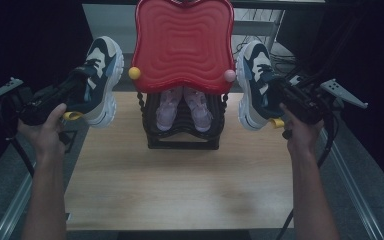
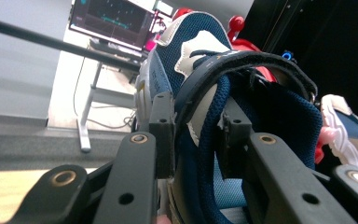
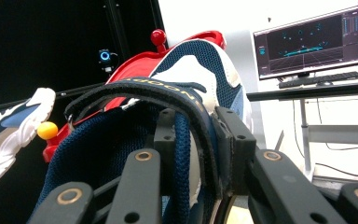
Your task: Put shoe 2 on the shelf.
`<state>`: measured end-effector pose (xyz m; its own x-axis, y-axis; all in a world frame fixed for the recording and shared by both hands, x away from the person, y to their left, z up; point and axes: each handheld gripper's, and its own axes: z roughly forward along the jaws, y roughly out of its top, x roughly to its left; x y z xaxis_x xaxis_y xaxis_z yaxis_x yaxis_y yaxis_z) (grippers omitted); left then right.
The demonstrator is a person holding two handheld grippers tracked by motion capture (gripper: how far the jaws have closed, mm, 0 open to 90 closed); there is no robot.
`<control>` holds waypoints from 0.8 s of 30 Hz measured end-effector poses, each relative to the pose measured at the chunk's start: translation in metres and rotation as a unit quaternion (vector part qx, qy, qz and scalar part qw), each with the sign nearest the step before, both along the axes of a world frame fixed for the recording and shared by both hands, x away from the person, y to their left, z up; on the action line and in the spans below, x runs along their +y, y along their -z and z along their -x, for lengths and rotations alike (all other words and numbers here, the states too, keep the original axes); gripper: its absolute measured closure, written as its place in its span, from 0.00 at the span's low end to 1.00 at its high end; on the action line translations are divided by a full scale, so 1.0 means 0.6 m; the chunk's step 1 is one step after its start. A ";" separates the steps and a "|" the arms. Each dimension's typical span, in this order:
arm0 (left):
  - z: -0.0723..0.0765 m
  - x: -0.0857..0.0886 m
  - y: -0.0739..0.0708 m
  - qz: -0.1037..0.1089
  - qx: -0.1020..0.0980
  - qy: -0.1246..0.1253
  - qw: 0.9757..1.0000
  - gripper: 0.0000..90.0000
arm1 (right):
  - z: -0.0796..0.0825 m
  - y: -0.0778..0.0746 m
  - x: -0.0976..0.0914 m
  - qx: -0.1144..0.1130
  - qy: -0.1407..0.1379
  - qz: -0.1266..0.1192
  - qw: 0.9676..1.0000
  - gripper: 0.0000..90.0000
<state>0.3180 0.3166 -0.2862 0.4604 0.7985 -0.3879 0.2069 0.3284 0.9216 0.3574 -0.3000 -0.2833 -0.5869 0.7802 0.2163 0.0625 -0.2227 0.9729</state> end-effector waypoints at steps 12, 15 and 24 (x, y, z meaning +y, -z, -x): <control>-0.012 -0.031 -0.059 0.014 -0.029 0.023 0.999 0.80 | -0.008 -0.045 0.022 -0.014 -0.006 0.001 1.000 0.80; -0.018 -0.043 -0.072 0.012 -0.032 0.030 0.999 0.80 | -0.012 -0.056 0.027 -0.014 -0.007 0.004 1.000 0.80; -0.040 -0.074 -0.105 0.017 -0.036 0.046 0.998 0.81 | -0.029 -0.099 0.048 -0.015 -0.022 -0.016 1.000 0.80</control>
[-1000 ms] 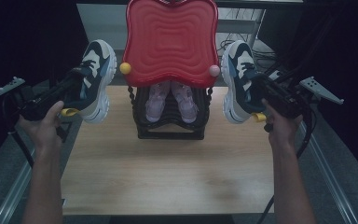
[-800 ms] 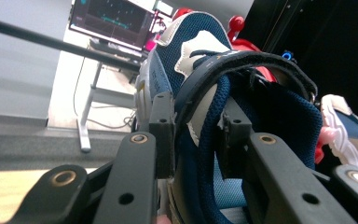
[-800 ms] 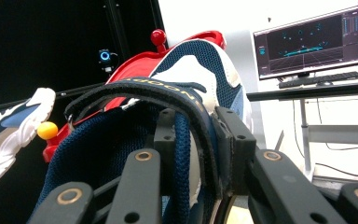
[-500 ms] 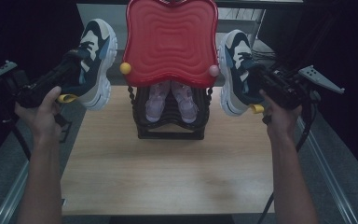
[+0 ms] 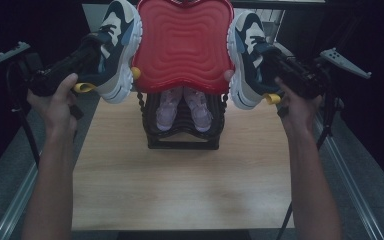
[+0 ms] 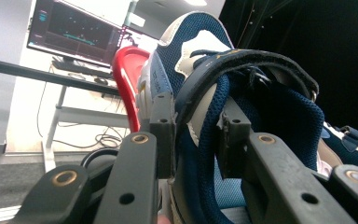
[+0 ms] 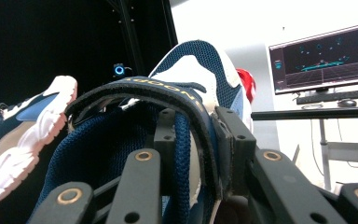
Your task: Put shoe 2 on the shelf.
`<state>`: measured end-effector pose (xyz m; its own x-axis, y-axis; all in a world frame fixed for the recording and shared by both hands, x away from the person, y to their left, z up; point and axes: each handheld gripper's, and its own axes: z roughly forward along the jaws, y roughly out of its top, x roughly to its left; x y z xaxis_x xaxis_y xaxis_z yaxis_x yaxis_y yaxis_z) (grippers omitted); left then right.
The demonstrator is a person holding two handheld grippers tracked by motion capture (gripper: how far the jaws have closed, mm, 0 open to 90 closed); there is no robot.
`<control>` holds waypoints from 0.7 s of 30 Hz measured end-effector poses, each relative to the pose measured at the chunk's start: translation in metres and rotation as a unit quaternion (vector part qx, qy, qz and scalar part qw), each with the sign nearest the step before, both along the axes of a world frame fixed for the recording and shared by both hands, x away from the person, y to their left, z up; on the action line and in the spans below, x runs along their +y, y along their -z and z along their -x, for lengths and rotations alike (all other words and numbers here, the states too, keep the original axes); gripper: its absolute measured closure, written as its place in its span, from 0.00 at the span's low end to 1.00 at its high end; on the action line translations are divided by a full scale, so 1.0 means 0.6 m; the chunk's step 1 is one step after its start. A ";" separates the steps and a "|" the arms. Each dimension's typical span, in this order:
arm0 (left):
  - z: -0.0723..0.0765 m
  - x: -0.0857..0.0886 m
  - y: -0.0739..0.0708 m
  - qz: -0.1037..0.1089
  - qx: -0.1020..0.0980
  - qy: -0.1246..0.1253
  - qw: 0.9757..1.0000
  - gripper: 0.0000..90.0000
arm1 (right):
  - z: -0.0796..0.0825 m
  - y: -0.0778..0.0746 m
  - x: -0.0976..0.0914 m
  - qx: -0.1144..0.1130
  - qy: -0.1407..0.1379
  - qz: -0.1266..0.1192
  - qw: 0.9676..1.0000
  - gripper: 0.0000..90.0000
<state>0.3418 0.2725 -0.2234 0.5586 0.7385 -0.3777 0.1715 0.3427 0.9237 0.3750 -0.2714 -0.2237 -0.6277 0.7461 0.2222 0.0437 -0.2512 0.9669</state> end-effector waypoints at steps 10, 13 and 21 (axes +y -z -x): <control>-0.042 -0.030 -0.018 -0.005 0.014 0.002 1.000 0.80 | -0.029 -0.032 0.041 0.005 -0.010 -0.003 1.000 0.80; -0.054 -0.039 -0.023 -0.009 0.017 0.001 1.000 0.80 | -0.039 -0.041 0.056 0.009 -0.013 -0.002 1.000 0.80; -0.075 -0.060 -0.035 -0.002 0.020 0.003 1.000 0.80 | -0.066 -0.058 0.090 0.020 -0.018 0.004 1.000 0.80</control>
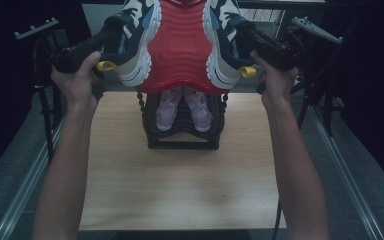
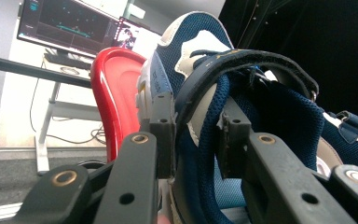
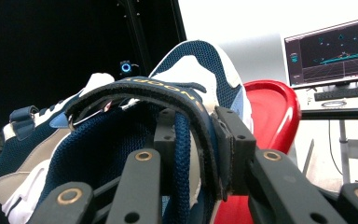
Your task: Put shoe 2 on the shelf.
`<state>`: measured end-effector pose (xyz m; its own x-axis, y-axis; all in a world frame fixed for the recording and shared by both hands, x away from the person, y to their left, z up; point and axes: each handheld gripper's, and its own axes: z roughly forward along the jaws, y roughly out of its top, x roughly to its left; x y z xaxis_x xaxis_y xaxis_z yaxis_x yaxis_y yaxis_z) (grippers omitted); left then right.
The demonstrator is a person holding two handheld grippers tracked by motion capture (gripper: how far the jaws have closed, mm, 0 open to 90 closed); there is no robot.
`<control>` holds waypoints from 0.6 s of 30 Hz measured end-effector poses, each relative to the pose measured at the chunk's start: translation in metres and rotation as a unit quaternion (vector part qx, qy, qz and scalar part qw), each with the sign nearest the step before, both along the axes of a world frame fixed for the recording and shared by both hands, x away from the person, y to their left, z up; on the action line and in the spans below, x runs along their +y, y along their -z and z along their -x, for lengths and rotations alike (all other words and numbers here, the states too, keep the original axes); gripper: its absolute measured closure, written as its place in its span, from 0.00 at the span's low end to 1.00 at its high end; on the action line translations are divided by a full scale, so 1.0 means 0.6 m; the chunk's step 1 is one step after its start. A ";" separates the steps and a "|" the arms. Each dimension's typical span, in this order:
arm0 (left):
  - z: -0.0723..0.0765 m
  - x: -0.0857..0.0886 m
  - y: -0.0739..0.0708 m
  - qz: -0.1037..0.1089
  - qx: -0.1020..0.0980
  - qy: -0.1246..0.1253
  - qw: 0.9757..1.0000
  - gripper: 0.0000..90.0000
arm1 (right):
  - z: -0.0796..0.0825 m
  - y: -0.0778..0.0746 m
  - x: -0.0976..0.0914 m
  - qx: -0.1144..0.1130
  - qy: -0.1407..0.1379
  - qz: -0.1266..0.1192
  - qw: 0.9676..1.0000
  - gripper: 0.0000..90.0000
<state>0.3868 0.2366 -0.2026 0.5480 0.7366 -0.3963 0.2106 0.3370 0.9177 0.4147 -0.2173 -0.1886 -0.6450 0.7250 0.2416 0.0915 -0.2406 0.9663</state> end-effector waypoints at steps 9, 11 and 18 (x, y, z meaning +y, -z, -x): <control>-0.020 -0.022 -0.005 -0.009 0.003 -0.006 1.000 0.80 | -0.021 -0.006 0.033 0.005 -0.002 0.016 1.000 0.80; -0.025 -0.029 -0.005 -0.016 0.005 -0.011 1.000 0.80 | -0.024 -0.005 0.039 0.005 0.003 0.025 1.000 0.80; -0.032 -0.044 -0.009 -0.024 0.000 -0.018 1.000 0.80 | -0.032 -0.004 0.051 0.005 0.004 0.034 0.999 0.80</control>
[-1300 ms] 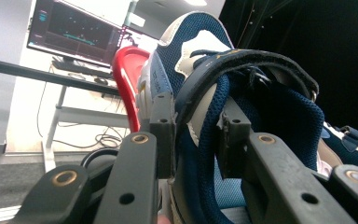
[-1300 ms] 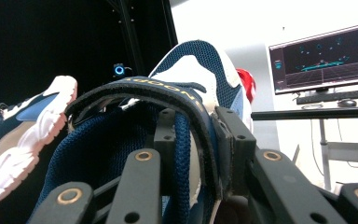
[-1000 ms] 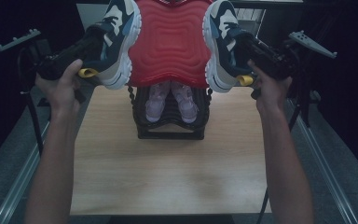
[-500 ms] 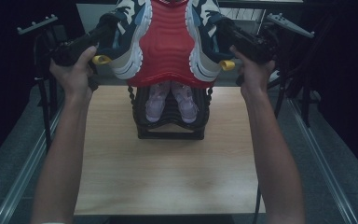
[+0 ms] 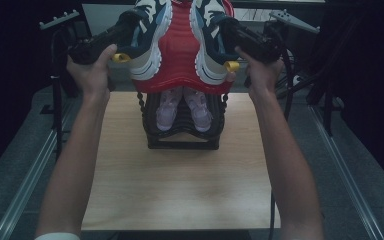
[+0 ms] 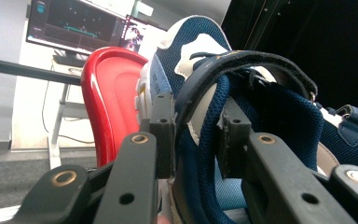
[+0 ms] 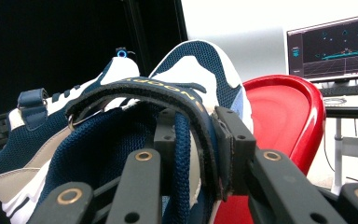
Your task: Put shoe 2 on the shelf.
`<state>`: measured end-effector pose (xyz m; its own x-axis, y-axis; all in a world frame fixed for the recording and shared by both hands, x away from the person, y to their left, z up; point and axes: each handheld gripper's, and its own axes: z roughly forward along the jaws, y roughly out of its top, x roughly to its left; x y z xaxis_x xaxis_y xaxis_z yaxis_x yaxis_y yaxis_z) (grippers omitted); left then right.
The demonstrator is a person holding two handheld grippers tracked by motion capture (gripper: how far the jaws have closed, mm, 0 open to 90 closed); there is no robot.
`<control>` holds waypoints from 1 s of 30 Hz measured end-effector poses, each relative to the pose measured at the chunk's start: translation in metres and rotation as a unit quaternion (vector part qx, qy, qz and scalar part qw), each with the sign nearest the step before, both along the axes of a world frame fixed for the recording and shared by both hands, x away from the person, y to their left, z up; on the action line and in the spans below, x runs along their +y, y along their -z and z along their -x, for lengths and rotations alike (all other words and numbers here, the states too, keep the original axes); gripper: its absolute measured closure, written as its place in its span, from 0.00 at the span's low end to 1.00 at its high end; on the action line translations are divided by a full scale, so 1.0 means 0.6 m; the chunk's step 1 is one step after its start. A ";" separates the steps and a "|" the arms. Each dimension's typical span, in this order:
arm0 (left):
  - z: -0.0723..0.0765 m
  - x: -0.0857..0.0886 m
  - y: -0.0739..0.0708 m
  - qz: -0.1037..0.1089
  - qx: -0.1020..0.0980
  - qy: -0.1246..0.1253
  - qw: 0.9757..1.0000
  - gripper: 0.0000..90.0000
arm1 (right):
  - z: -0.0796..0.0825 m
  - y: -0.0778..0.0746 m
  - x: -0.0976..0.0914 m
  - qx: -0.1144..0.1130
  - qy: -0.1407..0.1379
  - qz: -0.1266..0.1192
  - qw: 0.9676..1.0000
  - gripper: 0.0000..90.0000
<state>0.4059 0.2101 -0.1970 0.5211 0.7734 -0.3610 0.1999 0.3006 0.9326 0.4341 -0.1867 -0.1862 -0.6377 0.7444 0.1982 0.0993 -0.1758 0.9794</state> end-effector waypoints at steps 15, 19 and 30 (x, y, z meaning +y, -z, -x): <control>-0.028 -0.035 0.006 -0.012 0.012 -0.009 1.000 0.80 | -0.017 -0.003 0.025 0.010 0.007 0.024 1.000 0.80; -0.037 -0.041 0.011 -0.021 0.017 -0.016 1.000 0.80 | -0.026 0.002 0.033 0.011 0.012 0.039 0.999 0.80; -0.051 -0.066 0.035 -0.050 0.022 -0.027 0.998 0.79 | -0.044 0.013 0.049 0.014 0.042 0.096 0.994 0.79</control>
<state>0.4365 0.1704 -0.2178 0.4627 0.8333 -0.3026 0.2271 0.2185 0.9490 0.4604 -0.1573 -0.1941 -0.5673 0.8211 0.0629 0.1192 0.0063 0.9928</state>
